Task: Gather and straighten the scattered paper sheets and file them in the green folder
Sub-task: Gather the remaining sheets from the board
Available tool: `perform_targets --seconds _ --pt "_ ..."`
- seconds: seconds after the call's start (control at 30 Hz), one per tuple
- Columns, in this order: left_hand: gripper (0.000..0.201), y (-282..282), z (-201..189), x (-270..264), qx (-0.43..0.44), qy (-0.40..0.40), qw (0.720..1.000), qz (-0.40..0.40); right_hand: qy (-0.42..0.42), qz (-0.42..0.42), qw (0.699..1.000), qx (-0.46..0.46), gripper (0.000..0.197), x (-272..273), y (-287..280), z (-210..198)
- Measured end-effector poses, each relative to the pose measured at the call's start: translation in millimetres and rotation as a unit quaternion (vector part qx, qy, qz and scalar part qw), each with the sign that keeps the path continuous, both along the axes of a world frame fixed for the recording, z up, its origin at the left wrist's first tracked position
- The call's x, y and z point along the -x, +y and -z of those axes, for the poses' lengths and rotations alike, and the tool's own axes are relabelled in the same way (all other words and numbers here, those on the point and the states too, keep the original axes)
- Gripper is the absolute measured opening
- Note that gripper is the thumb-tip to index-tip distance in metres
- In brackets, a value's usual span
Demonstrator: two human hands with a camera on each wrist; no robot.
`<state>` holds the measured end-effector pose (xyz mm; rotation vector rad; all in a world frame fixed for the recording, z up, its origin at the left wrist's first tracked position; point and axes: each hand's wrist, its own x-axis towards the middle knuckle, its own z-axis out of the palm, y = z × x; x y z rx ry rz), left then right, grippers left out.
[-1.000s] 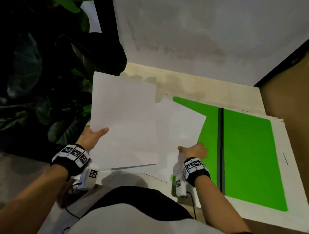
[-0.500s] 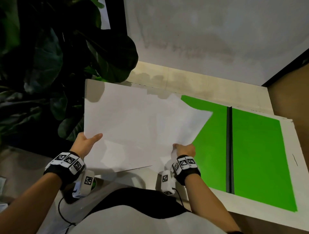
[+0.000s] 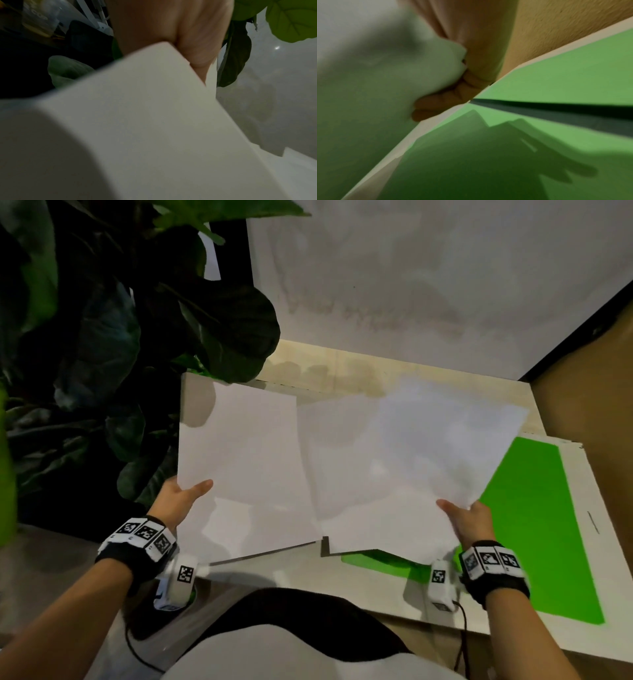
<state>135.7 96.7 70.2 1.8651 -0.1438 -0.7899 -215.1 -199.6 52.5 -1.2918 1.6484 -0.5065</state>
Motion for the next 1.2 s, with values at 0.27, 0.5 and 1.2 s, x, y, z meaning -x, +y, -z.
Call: perform_targets --seconds 0.27,0.5,1.2 --pt "0.041 -42 1 14 0.008 0.007 1.000 -0.020 -0.066 0.061 0.996 0.031 0.035 40 -22 -32" --pt "0.040 -60 -3 26 0.013 -0.008 1.000 -0.025 -0.083 0.067 0.994 0.023 0.036 66 -40 -31" --pt "0.049 -144 -36 135 0.076 0.037 0.996 -0.011 -0.252 -0.094 0.963 -0.022 0.041 55 -80 -48"
